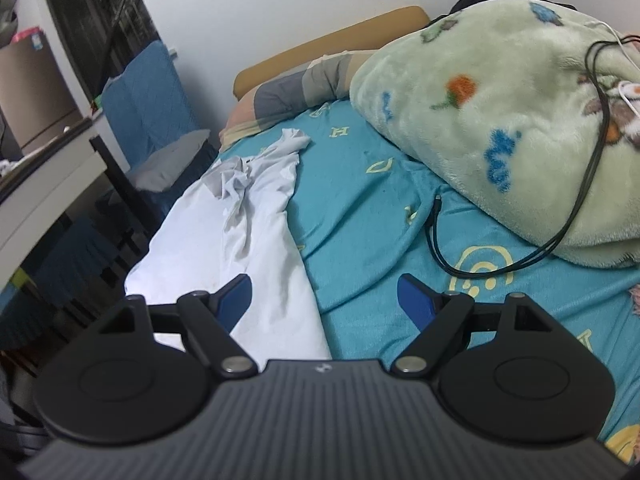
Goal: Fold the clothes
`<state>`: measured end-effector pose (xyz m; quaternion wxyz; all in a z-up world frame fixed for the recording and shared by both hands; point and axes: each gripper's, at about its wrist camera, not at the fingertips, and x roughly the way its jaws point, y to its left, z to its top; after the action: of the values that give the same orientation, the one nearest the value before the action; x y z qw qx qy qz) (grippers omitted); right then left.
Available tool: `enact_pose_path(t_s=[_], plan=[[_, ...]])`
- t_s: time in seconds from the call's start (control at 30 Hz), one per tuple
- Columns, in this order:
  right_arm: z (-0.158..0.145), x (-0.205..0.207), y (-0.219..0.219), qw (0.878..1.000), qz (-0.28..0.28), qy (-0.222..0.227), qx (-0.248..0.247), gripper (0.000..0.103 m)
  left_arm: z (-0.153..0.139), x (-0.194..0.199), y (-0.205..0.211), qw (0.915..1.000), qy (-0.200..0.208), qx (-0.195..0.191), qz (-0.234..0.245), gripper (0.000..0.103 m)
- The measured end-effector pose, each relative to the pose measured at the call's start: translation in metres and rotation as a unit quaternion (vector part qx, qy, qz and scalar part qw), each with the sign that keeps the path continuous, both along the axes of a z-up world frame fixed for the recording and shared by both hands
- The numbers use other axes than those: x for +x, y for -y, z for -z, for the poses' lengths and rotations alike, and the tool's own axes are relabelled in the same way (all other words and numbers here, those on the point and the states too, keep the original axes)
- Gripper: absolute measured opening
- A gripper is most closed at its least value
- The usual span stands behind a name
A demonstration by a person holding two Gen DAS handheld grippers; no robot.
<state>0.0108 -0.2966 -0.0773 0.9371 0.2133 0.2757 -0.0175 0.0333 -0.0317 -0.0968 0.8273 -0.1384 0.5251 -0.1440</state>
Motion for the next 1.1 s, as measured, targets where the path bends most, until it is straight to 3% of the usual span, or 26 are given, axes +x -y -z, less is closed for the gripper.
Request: enact_pose_path(t_s=[0.03,0.1,0.13,0.3,0.37,0.53,0.6,0.7,0.77,0.83,0.9,1.03,1.1], plan=[[0.000,-0.001,0.001,1.000,0.003,0.005,0.004,0.081,-0.010,0.002,0.001,0.9999,0.009,0.013,0.000,0.067],[0.001,-0.002,0.004,1.000,0.007,0.013,0.010,0.081,-0.030,0.013,0.010,0.9981,0.026,0.055,0.012,0.086],[0.002,-0.001,0.005,1.000,0.005,0.013,0.013,0.081,-0.038,0.020,0.015,0.9970,0.035,0.065,0.022,0.088],[0.012,0.013,0.007,0.999,-0.014,0.007,0.031,0.081,-0.062,0.062,0.026,0.9944,0.068,0.069,0.043,0.088],[0.019,0.026,0.006,0.999,-0.021,-0.007,0.026,0.077,-0.061,0.077,0.024,0.9936,0.085,0.059,0.045,0.088],[0.032,0.066,-0.002,0.998,-0.034,-0.035,0.051,0.077,-0.059,0.095,0.007,0.9846,0.143,0.083,0.056,0.088],[0.031,0.099,-0.012,0.997,-0.045,-0.035,0.054,0.076,-0.056,0.101,-0.009,0.9854,0.148,0.068,0.050,0.088],[0.026,0.164,-0.030,0.996,-0.065,-0.032,0.054,0.064,-0.051,0.115,-0.029,0.9853,0.158,0.055,0.035,0.088],[0.025,0.217,-0.046,0.996,-0.078,-0.025,0.046,0.063,-0.046,0.128,-0.038,0.9845,0.161,0.065,0.020,0.088],[0.028,0.268,-0.060,0.995,-0.082,-0.021,0.050,0.054,-0.041,0.140,-0.047,0.9842,0.162,0.071,0.010,0.088],[0.035,0.313,-0.074,0.995,-0.083,-0.023,0.045,0.053,-0.033,0.149,-0.053,0.9845,0.158,0.074,0.007,0.088],[0.053,0.372,-0.092,0.996,-0.078,-0.025,0.030,0.052,-0.015,0.165,-0.064,0.9874,0.141,0.070,-0.001,0.088],[0.060,0.389,-0.098,0.996,-0.083,-0.030,0.026,0.045,-0.009,0.170,-0.066,0.9891,0.134,0.061,-0.004,0.088]])
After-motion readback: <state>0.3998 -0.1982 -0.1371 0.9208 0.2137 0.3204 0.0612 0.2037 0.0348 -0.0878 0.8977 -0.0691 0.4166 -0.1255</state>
